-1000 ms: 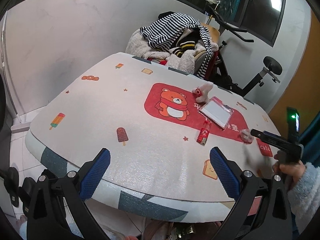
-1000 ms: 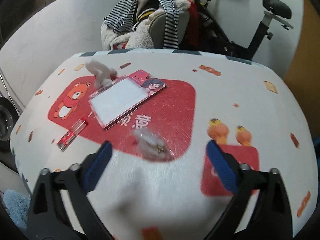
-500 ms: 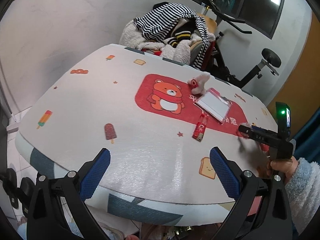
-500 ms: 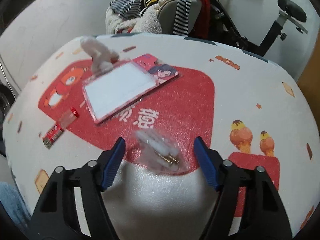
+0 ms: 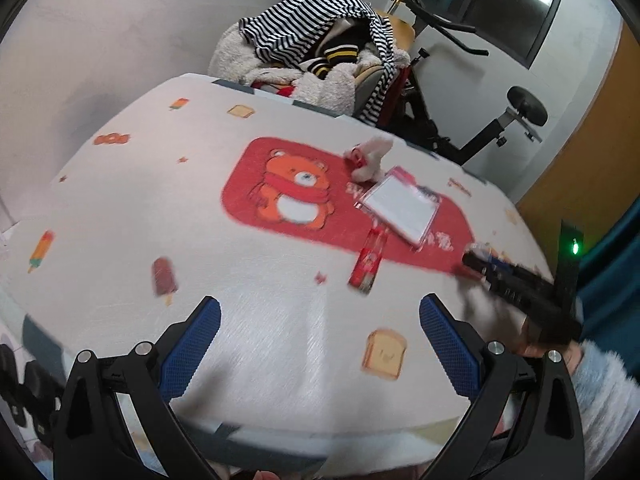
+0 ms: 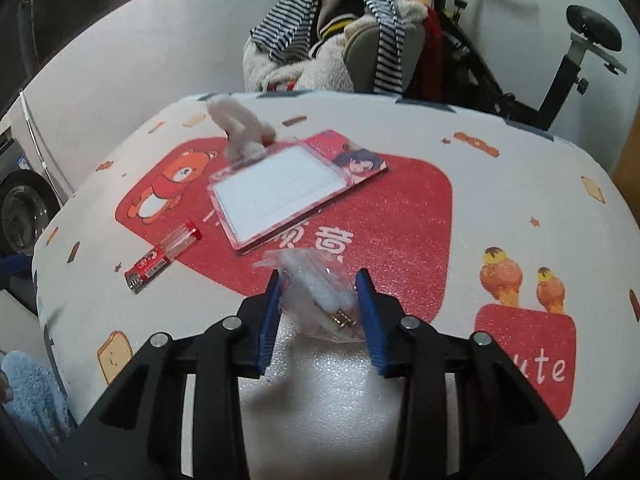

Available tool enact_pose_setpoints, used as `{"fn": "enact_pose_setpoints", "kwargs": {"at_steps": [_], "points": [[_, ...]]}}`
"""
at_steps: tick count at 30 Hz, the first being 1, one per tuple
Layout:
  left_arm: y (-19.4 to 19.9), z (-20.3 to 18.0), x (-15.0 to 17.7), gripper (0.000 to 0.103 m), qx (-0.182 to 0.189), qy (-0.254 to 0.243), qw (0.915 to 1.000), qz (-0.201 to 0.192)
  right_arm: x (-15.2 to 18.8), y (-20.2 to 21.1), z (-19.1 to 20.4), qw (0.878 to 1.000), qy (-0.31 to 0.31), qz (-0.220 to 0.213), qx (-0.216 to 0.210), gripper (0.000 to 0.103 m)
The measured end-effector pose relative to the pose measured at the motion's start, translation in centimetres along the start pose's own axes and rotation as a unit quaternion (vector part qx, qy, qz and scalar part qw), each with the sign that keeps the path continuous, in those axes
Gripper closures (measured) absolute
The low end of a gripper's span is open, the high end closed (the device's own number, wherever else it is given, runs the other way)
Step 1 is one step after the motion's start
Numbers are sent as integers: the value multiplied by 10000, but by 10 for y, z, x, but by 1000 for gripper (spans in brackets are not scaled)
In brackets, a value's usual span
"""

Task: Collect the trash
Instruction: 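Grasp the small clear bag of screws with the right tool, then grasp the white plush toy with the left tool while the right tool holds the screw bag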

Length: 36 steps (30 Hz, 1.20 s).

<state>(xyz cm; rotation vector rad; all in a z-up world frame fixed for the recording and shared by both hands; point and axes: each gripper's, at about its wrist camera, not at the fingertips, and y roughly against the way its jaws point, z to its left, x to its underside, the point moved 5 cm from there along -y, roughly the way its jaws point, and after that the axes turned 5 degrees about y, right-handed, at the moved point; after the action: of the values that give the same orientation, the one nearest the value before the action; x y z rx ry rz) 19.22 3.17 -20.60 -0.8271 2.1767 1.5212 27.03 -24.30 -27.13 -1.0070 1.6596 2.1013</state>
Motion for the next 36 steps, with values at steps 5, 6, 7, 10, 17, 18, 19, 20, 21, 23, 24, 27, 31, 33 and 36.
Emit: {"fn": "enact_pose_setpoints", "kwargs": {"at_steps": [5,6,7,10,17,18,19,20,21,23,24,27,31,33,36], "points": [[-34,-33,-42,25,303,-386,9988,-2,-5,2,-3,9996,-176,-118,203,65],[-43,-41,-51,28,308,-496,9983,-12,-6,2,-4,9995,-215,-122,203,65],[-52,-47,-60,29,320,-548,9980,-11,-6,2,-5,9994,-244,-127,191,65],[-87,-65,-87,41,386,-482,9980,139,-6,5,-10,9992,-331,-183,125,65],[-162,-85,-134,54,-6,-48,9989,468,-4,6,-8,9994,-254,-188,110,65],[-169,-87,-137,54,-54,-53,9988,490,-4,6,-7,9995,-220,-192,111,65],[-174,-89,-138,54,-89,-74,9985,528,-4,6,-6,9995,-198,-197,114,65],[-182,-91,-139,67,-125,-141,9979,612,-4,7,-5,9996,-180,-211,102,65],[-189,-91,-139,77,-183,-194,9971,716,-3,6,-5,9996,-176,-213,98,65],[-189,-87,-142,79,-191,-88,9975,669,-3,6,-5,9996,-176,-192,93,65],[-187,-86,-143,80,-148,-67,9977,656,-3,6,-6,9996,-195,-179,83,65],[-169,-88,-139,80,16,-351,9978,559,-4,6,-7,9995,-241,-204,66,65],[-142,-89,-131,80,222,-684,9964,446,-3,7,-5,9996,-202,-219,30,65],[-122,-85,-129,80,320,-693,9964,376,-2,7,-5,9997,-150,-187,35,65],[-90,-82,-125,80,407,-790,9958,231,-4,6,-5,9998,-139,-80,110,65]]}}
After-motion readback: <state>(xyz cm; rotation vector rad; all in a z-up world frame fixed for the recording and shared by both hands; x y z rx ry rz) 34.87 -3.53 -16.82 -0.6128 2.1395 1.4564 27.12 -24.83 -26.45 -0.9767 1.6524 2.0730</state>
